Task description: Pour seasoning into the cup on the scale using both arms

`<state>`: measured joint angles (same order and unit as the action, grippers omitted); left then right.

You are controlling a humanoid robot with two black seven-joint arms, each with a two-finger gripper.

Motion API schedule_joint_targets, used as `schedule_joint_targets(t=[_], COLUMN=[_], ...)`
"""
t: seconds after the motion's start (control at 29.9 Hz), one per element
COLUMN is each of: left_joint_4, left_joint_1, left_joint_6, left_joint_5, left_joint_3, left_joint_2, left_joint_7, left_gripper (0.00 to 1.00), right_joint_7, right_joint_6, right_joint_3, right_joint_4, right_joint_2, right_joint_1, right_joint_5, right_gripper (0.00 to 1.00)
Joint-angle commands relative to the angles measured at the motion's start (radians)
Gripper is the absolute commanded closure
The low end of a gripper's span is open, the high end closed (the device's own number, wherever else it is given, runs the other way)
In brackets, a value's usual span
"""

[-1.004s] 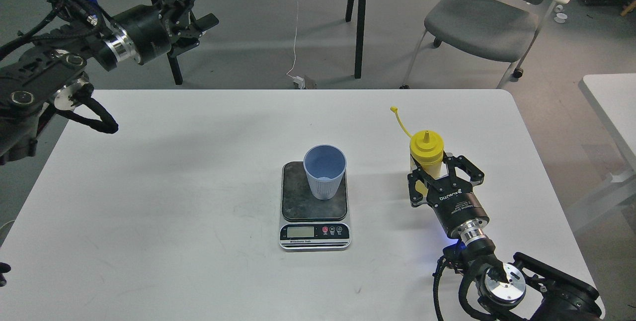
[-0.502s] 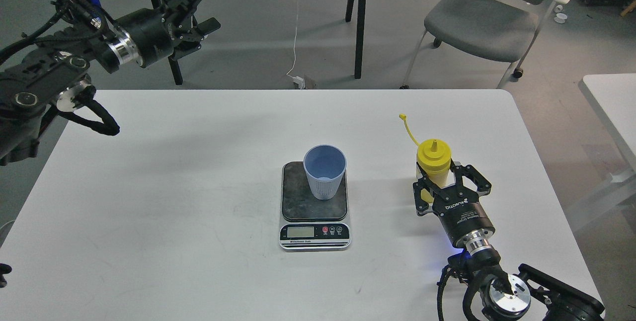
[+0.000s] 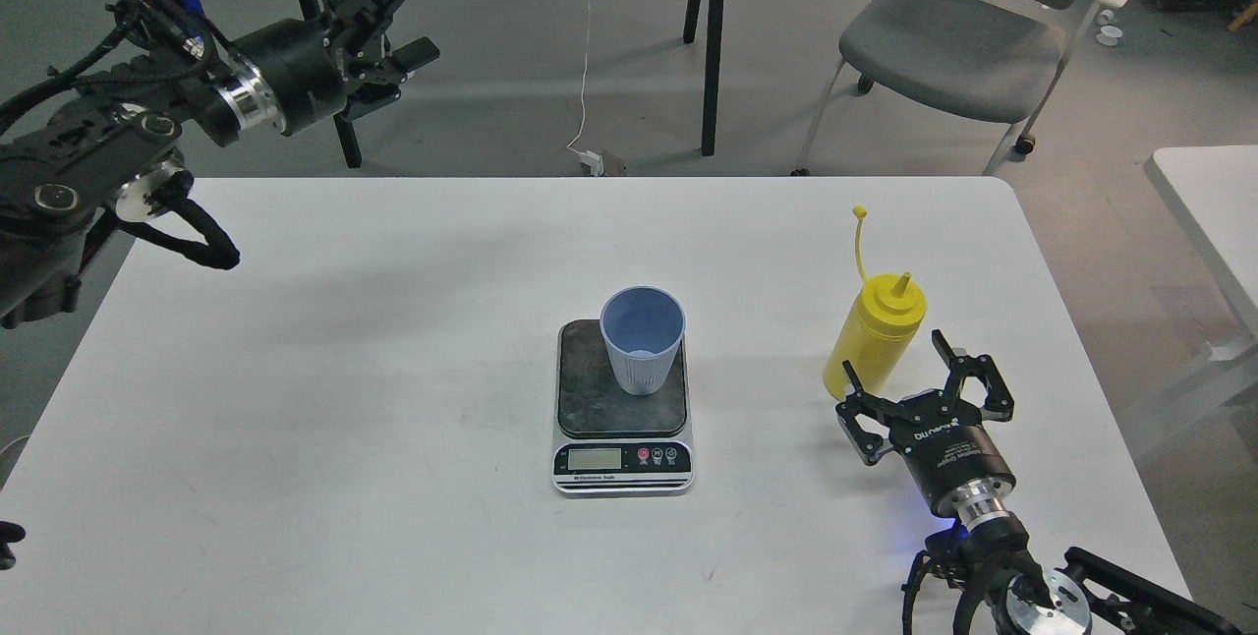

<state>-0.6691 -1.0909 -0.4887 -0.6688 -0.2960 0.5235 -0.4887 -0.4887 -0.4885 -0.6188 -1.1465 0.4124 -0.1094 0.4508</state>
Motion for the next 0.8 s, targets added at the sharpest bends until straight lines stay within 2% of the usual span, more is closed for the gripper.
schedule_joint_targets(t=[0.0,0.23,0.33,0.4,0.57,0.67,0.77], left_joint_4=[-0.001,0.000,0.000,0.000,-0.001,-0.001,-0.009], left_joint_1=[-0.004,-0.009,-0.009,-0.006,0.008,0.014,0.039], left_joint_6=[0.000,0.000,0.000,0.000,0.000,0.000,0.000], left_joint_5=[0.000,0.003,0.015,0.017,0.017,0.018,0.017], left_joint_3=[-0.002,-0.014,-0.018,-0.032,-0.060,-0.061,-0.060], left_joint_2=[-0.004,-0.007,-0.019,-0.022,-0.013,-0.008,0.015], left_joint_7=[0.000,0.000,0.000,0.000,0.000,0.000,0.000], left_gripper=[0.02,0.02,0.02,0.02,0.02,0.02,0.02], right_joint_7=[0.000,0.000,0.000,0.000,0.000,0.000,0.000], right_joint_6=[0.000,0.000,0.000,0.000,0.000,0.000,0.000], right_joint_3=[0.004,0.005,0.005,0.019,0.063,0.138,0.252], right_joint_4=[-0.041,-0.004,0.106,0.222,0.555,0.642,0.679], right_joint_2=[0.084,0.351,0.515,0.603,0.628,0.618,0.542], right_joint_1=[0.069,0.131,0.077,-0.031,-0.425,-0.681,-0.887], right_joint_5=[-0.001,-0.009,-0.017,-0.041,-0.271,-0.475,-0.567], right_gripper=[0.01,0.01,0.01,0.01,0.01,0.01,0.01])
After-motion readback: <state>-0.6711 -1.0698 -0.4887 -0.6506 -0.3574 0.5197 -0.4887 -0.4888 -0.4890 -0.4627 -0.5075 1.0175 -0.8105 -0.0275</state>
